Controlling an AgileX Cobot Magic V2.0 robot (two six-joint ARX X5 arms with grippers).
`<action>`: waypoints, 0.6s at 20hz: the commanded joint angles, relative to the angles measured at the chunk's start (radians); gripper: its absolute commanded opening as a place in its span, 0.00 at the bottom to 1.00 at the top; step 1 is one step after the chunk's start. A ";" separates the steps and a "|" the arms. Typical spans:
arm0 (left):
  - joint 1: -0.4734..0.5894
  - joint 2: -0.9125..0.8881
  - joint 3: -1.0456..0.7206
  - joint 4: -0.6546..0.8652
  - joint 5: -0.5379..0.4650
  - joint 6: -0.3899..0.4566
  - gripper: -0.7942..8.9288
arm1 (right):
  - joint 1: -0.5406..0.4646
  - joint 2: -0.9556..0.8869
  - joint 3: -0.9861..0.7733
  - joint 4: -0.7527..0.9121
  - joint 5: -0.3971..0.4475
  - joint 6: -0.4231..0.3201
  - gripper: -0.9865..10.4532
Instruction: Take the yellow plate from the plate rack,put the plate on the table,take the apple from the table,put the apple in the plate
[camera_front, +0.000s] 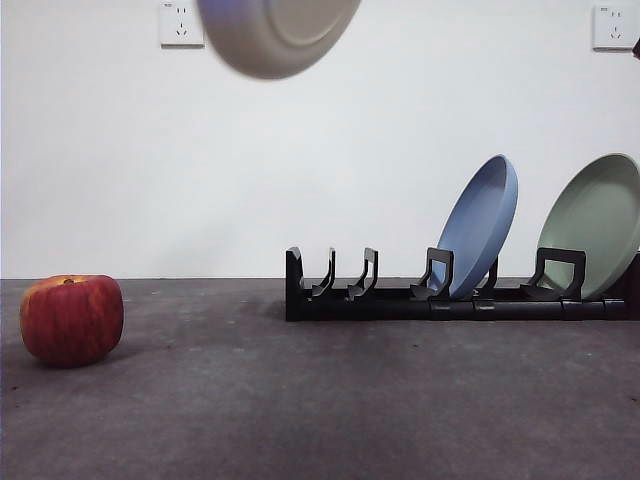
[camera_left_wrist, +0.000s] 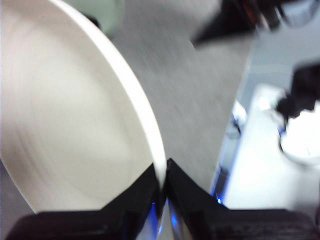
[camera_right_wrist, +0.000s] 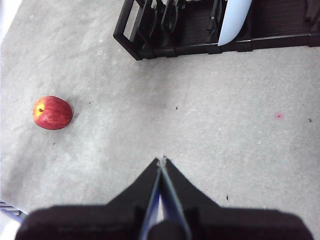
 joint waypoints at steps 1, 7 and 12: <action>-0.093 -0.041 -0.153 0.002 -0.068 0.020 0.08 | 0.000 0.002 0.006 0.004 -0.004 0.007 0.08; -0.347 -0.022 -0.447 0.069 -0.348 0.015 0.08 | 0.000 0.002 0.006 -0.002 -0.004 0.007 0.08; -0.408 0.026 -0.620 0.196 -0.501 -0.039 0.08 | 0.000 0.002 0.006 -0.007 -0.004 0.005 0.08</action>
